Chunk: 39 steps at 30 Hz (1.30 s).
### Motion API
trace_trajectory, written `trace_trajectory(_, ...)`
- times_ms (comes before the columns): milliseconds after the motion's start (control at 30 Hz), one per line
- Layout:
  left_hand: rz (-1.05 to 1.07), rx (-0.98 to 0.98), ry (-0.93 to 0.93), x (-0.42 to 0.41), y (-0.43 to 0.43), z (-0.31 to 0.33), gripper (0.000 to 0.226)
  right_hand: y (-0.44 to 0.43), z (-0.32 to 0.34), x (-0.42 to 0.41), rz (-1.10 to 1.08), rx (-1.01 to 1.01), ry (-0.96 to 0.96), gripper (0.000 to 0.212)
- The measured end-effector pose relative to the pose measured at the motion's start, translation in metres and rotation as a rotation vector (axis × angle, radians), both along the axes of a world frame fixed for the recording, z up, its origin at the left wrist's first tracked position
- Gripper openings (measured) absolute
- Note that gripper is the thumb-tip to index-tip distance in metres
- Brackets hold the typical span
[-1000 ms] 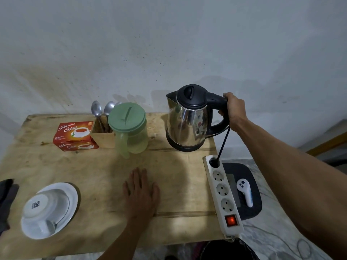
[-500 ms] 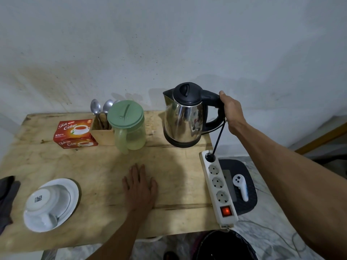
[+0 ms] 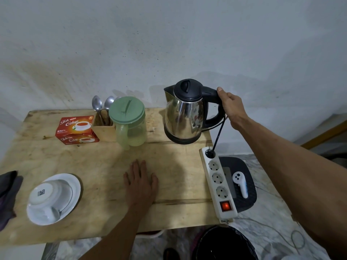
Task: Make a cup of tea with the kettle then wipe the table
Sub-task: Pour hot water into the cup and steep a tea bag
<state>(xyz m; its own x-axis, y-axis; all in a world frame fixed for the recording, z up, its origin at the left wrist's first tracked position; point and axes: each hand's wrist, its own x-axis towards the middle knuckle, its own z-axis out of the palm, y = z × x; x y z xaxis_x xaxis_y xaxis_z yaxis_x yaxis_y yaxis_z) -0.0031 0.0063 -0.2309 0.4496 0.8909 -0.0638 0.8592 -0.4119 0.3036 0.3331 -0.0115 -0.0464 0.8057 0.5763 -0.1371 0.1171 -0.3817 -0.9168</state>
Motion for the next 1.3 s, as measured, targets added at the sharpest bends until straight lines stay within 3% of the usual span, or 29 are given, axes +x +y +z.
trace_trajectory(100,-0.012,-0.036,0.016,-0.002,-0.001,0.002,0.072,-0.002,0.007,-0.003,-0.005,-0.037,-0.006,0.045)
trace_trajectory(233,-0.061,-0.122,0.021,-0.008,0.003,0.009,0.082,-0.015,0.017,-0.021,-0.017,-0.085,0.0,0.072)
trace_trajectory(333,-0.097,-0.171,0.06,-0.018,0.005,0.025,0.089,-0.029,0.023,-0.048,-0.09,-0.079,-0.038,0.077)
trace_trajectory(533,-0.089,-0.14,-0.102,-0.057,-0.017,0.06,0.08,-0.039,0.009,-0.131,-0.169,-0.128,-0.139,0.05)
trace_trajectory(633,-0.066,-0.078,-0.249,-0.087,-0.015,0.071,0.064,-0.033,-0.009,-0.185,-0.028,-0.155,-0.166,0.034)
trace_trajectory(833,0.169,0.089,-0.46,-0.164,0.025,0.096,0.035,-0.003,-0.037,-0.31,0.363,-0.275,-0.244,0.024)
trace_trajectory(967,0.455,0.097,-0.564,-0.223,0.053,0.099,0.033,0.011,-0.051,-0.385,0.716,-0.358,-0.477,0.019)
trace_trajectory(1133,0.603,-0.126,-0.537,-0.286,0.084,0.07,0.025,0.029,-0.061,-0.451,1.152,-0.423,-0.87,0.036)
trace_trajectory(1300,0.567,-0.381,-0.52,-0.301,0.094,0.052,0.028,0.043,-0.077,-0.486,1.276,-0.468,-1.106,0.046)
